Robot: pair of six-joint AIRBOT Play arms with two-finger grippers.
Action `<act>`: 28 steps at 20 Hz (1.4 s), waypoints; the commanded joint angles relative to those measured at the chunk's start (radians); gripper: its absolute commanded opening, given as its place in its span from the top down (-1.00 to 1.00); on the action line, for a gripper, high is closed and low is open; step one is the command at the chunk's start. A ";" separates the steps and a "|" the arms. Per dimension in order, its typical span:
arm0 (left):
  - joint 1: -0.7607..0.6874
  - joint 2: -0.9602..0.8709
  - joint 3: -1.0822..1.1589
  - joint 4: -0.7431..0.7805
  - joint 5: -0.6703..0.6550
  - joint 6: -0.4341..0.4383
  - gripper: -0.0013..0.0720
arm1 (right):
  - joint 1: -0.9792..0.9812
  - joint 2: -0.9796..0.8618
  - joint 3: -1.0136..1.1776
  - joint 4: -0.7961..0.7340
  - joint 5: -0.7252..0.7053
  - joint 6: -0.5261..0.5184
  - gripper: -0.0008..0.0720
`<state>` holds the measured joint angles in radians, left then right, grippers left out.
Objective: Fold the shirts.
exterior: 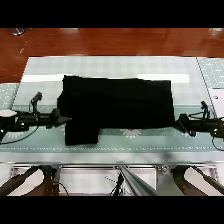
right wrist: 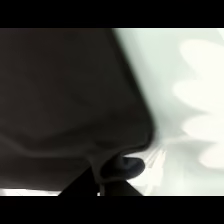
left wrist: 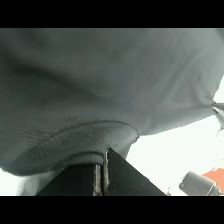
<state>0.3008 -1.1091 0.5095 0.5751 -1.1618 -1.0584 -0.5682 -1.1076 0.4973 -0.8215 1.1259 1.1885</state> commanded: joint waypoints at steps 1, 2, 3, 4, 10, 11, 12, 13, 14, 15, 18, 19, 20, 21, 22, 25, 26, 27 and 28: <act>0.000 -0.004 0.134 0.000 -0.026 -0.042 0.90 | 0.001 -0.002 0.126 0.051 0.053 -0.023 0.91; -0.003 -0.013 0.165 0.000 -0.016 -0.056 0.90 | 0.009 -0.003 0.159 0.069 0.050 -0.023 0.91; -0.011 -0.032 0.197 0.000 -0.002 -0.064 0.90 | 0.035 -0.011 0.195 0.072 0.041 -0.023 0.91; -0.024 -0.060 0.226 0.000 0.018 -0.064 0.90 | 0.070 -0.029 0.232 0.072 0.031 -0.022 0.91; -0.119 -0.382 0.563 0.000 0.050 -0.171 0.90 | 0.234 -0.290 0.544 0.072 -0.069 0.071 0.91; -0.124 -0.438 0.635 0.000 0.050 -0.203 0.90 | 0.248 -0.338 0.601 0.072 -0.057 0.082 0.91; -0.124 -0.485 0.702 0.001 0.050 -0.227 0.90 | 0.258 -0.385 0.660 0.072 -0.056 0.095 0.91; -0.123 -0.535 0.772 0.001 0.050 -0.257 0.90 | 0.263 -0.425 0.708 0.072 -0.057 0.109 0.91; -0.122 -0.583 0.839 0.002 0.050 -0.286 0.90 | 0.267 -0.468 0.758 0.071 -0.057 0.126 0.91; -0.123 -0.626 0.901 0.012 0.035 -0.299 0.90 | 0.266 -0.505 0.800 0.072 -0.055 0.138 0.91; -0.137 -0.755 1.086 0.118 -0.072 -0.337 0.90 | 0.270 -0.604 0.894 0.085 -0.050 0.151 0.91; -0.143 -0.794 1.122 0.141 -0.100 -0.343 0.90 | 0.274 -0.628 0.902 0.108 -0.053 0.151 0.91; -0.148 -0.820 1.136 0.139 -0.107 -0.342 0.76 | 0.277 -0.649 0.902 0.148 -0.066 0.137 0.79; -0.152 -0.837 1.138 0.136 -0.107 -0.342 0.00 | 0.282 -0.667 0.902 0.178 -0.069 0.125 0.07; -0.151 -0.840 1.138 0.136 -0.124 -0.343 -0.97 | 0.281 -0.679 0.902 0.192 -0.070 0.107 -0.81; -0.062 -0.838 1.210 0.209 -0.286 -0.344 -0.94 | 0.200 -0.657 0.904 0.183 -0.003 0.084 -0.74; -0.016 -0.829 1.236 0.253 -0.351 -0.370 -0.94 | 0.158 -0.649 0.904 0.178 0.037 0.081 -0.74; 0.036 -0.809 1.242 0.290 -0.394 -0.397 -0.94 | 0.112 -0.646 0.904 0.157 0.082 0.082 -0.74; 0.082 -0.785 1.238 0.321 -0.420 -0.420 -0.94 | 0.079 -0.647 0.903 0.121 0.116 0.089 -0.74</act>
<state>0.2829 -1.9179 1.7107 0.7940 -1.4410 -1.4239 -0.4046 -1.7557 1.3952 -0.6624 1.1419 1.2831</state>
